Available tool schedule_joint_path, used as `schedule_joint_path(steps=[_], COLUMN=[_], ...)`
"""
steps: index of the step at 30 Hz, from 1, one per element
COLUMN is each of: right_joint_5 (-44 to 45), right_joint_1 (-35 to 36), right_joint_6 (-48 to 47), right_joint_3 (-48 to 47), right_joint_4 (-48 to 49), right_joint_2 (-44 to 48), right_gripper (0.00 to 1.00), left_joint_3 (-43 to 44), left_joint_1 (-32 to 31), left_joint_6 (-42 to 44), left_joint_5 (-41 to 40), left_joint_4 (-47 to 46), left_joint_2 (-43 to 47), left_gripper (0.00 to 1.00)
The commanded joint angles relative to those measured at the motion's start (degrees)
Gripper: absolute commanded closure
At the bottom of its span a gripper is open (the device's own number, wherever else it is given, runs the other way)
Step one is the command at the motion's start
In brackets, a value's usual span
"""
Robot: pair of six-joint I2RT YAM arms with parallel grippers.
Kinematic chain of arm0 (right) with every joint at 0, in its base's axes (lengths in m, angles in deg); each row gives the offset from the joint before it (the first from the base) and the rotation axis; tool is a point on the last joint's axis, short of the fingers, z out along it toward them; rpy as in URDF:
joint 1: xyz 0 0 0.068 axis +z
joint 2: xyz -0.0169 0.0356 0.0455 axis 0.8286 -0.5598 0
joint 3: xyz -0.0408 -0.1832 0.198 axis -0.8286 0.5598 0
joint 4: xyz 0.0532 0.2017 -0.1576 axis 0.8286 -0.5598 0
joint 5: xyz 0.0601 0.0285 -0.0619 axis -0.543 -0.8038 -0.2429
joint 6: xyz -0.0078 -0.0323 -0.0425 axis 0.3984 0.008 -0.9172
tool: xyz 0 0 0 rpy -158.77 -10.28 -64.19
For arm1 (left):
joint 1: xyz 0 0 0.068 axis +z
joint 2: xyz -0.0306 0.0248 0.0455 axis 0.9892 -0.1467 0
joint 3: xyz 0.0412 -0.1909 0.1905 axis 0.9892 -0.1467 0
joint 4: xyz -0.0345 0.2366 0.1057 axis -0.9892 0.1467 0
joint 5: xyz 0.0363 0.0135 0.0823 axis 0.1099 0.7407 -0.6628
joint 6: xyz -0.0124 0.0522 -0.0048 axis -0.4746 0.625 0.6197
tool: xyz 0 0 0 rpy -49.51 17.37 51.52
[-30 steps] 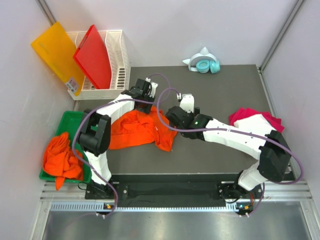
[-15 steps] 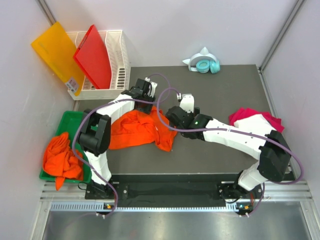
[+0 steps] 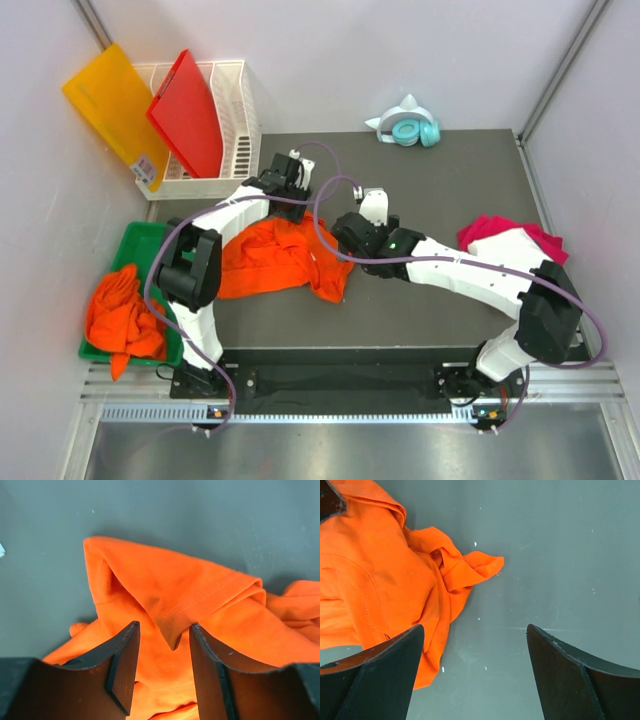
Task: Fold and stack the t-shirts
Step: Flatten out the tshirt
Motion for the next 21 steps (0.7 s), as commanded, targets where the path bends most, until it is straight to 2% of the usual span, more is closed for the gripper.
schedule_joint_path(steps=[1,8,21], right_joint_5=[-0.1,-0.2,-1.2], right_joint_1=[0.0,-0.1,0.0], right_joint_6=[1.3,1.2,1.6], right_joint_3=[0.5,0.5,1.0], right_joint_4=[0.5,0.5,0.8], right_joint_2=[1.2,0.7,0.0], right_gripper=[0.17,0.17,0.17], left_joint_3=[3.2,3.8,4.1], left_joint_1=[0.1,0.1,0.1], left_joint_6=[-0.2,-0.2,-0.1], left_joint_5=[0.2,0.4,0.3], left_joint_4=[-2.7,-2.7,-4.7], left_joint_2=[-1.0,-2.6,-3.8], left_gripper=[0.52,0.59,0.66])
